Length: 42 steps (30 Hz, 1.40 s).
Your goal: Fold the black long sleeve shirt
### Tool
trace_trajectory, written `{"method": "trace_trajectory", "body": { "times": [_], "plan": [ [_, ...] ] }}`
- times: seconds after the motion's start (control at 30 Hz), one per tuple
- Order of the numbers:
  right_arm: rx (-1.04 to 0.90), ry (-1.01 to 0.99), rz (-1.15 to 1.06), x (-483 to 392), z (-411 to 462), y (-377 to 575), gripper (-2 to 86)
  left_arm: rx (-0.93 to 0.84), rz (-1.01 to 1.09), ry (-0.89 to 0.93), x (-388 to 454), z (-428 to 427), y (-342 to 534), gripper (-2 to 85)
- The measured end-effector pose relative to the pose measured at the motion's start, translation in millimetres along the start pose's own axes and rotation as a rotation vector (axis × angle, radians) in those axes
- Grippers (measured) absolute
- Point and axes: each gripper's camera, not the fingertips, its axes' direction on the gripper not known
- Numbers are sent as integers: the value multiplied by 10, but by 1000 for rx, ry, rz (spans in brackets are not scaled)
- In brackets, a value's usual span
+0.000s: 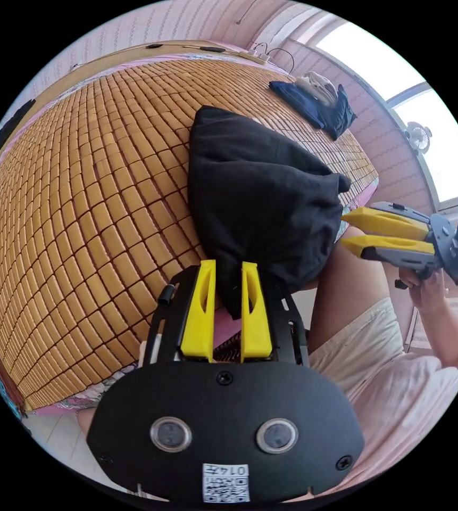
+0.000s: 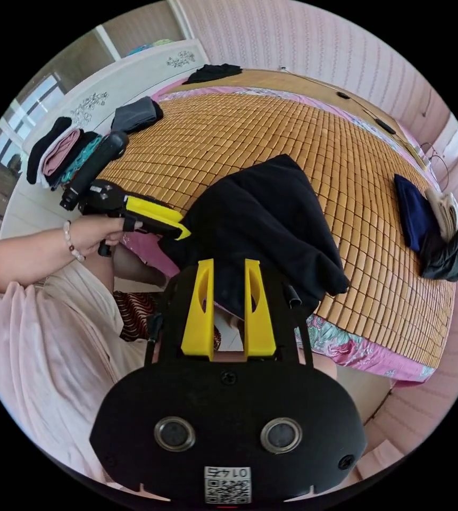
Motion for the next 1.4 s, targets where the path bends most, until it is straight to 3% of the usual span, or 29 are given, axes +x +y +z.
{"method": "trace_trajectory", "body": {
  "times": [0.17, 0.23, 0.4, 0.57, 0.67, 0.73, 0.83, 0.97, 1.07, 1.2, 1.27, 1.4],
  "plan": [
    [-109, 57, -45, -20, 241, 121, 122, 148, -21, -21, -68, -585, 192, 13],
    [-96, 24, 5, 107, 200, 163, 123, 232, -80, -127, -231, -996, 331, 13],
    [-75, 36, 89, 394, 177, 202, 123, 193, -186, -249, -609, -1291, 546, 63],
    [-9, -8, 228, 676, 214, 105, 121, 107, 93, -239, 169, -1177, 646, 82],
    [10, -47, 384, 958, 371, 51, 104, -13, 325, -168, 893, -728, 629, 102],
    [-14, -147, 469, 1140, 505, 38, 60, -112, 455, -230, 1309, -350, 573, 102],
    [15, -271, 544, 1322, 520, 73, 24, -152, 434, -364, 1430, -104, 458, 46],
    [147, -396, 558, 1584, 221, 9, 8, -145, 400, -286, 1400, -344, 380, 0],
    [283, -469, 489, 1815, -244, -439, 4, 14, 367, -234, 1389, -915, 302, -8],
    [465, -484, 247, 1639, -1236, -1525, 3, 413, 312, -60, 1447, -2245, -55, -10],
    [576, -469, -5, 1061, -2072, -2218, 3, 603, 324, 22, 1531, -2845, -160, -10],
    [561, -422, -399, -149, -2781, -2777, 3, 908, 372, 73, 1753, -3714, -209, -10]
  ]
}}
